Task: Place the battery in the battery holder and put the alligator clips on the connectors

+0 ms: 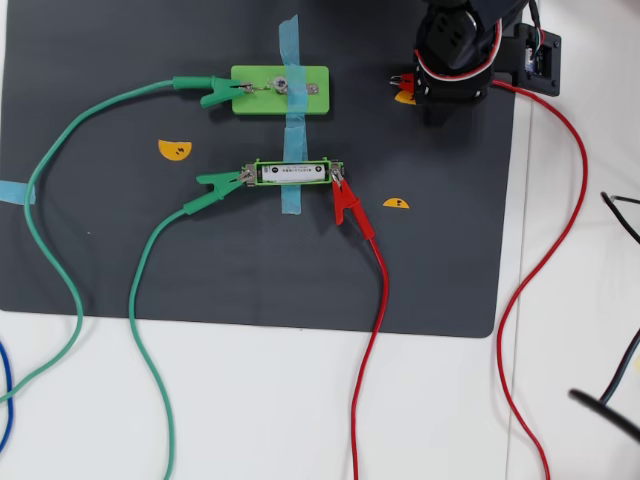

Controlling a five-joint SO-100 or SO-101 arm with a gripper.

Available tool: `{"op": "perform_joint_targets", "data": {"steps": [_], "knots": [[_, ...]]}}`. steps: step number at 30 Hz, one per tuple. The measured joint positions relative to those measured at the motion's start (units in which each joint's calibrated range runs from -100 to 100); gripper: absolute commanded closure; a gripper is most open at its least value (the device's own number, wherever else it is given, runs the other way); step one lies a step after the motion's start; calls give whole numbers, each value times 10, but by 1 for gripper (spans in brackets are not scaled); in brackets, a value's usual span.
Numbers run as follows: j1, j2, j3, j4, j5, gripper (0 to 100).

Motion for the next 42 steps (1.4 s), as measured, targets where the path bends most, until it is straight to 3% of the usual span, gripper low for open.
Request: {"op": "perform_joint_targets", "data": {"steps": [3, 7, 27, 42], "knots": [[0, 0, 0, 0, 0, 85], [0, 0, 0, 0, 0, 99], [17, -20, 34, -9, 0, 99], [48, -108, 87, -1, 52, 99]]}}
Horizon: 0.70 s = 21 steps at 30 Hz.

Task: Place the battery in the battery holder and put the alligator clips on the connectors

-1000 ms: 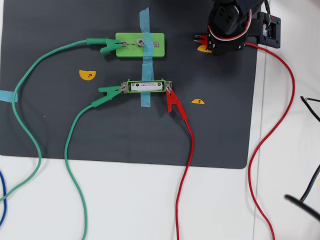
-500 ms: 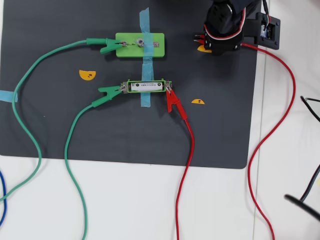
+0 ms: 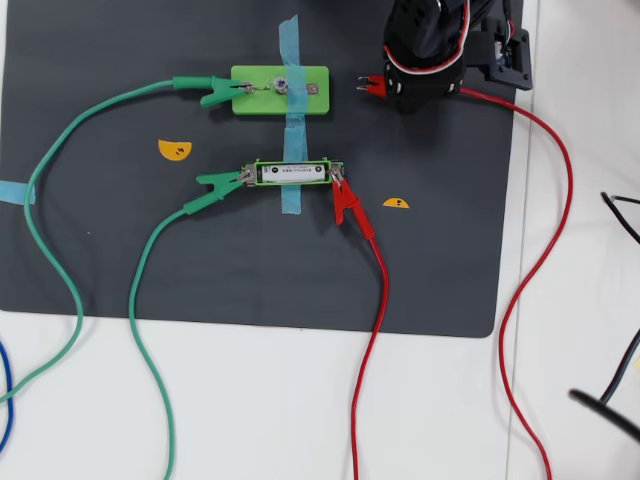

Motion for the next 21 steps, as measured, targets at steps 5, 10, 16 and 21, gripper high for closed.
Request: {"op": "perform_joint_targets", "data": {"steps": [5, 10, 16, 21], "knots": [[0, 0, 0, 0, 8, 99], [0, 0, 5, 0, 9, 99], [11, -6, 5, 0, 23, 99], [13, -41, 21, 0, 29, 99]]}}
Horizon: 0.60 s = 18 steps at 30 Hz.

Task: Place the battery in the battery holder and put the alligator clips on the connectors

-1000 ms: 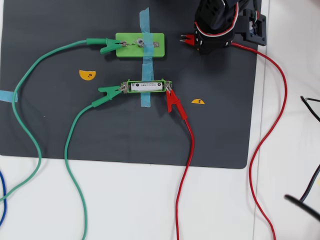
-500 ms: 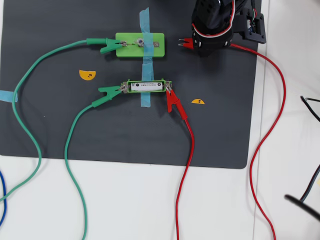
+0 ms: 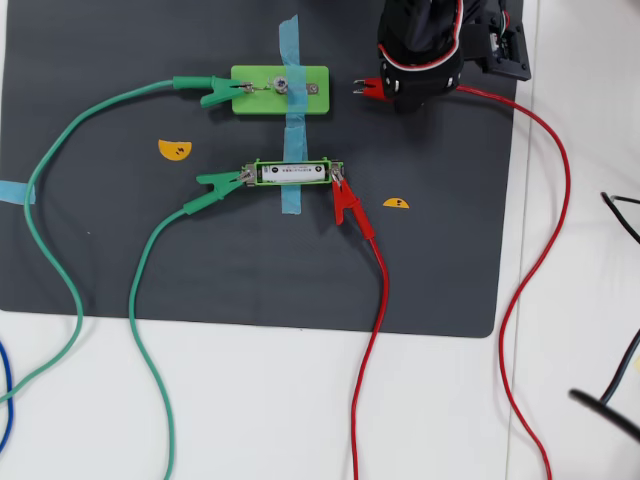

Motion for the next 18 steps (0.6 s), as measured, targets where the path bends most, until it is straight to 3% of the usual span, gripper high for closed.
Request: {"op": "perform_joint_targets", "data": {"steps": [18], "knots": [[39, -19, 16, 0, 9, 99]]}}
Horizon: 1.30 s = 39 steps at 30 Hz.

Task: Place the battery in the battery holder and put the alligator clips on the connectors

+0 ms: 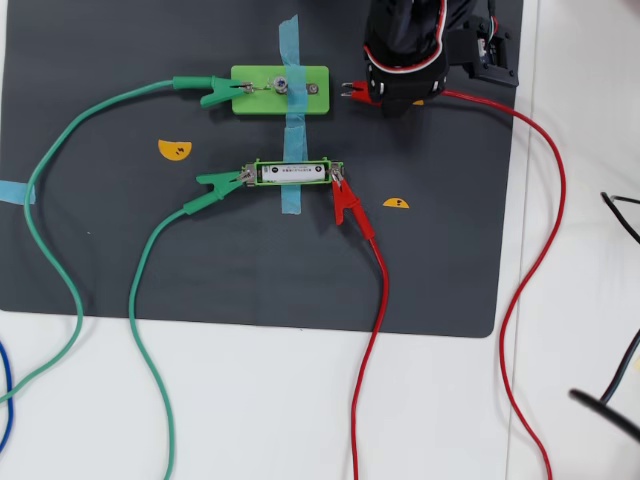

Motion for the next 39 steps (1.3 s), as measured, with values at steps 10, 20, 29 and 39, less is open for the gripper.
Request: {"op": "perform_joint_targets", "data": {"steps": [10, 20, 29, 39], "knots": [[24, -1, 1, 0, 4, 99], [66, -1, 7, 0, 4, 99], [69, -2, 7, 0, 3, 99], [86, -2, 7, 0, -20, 99]]}}
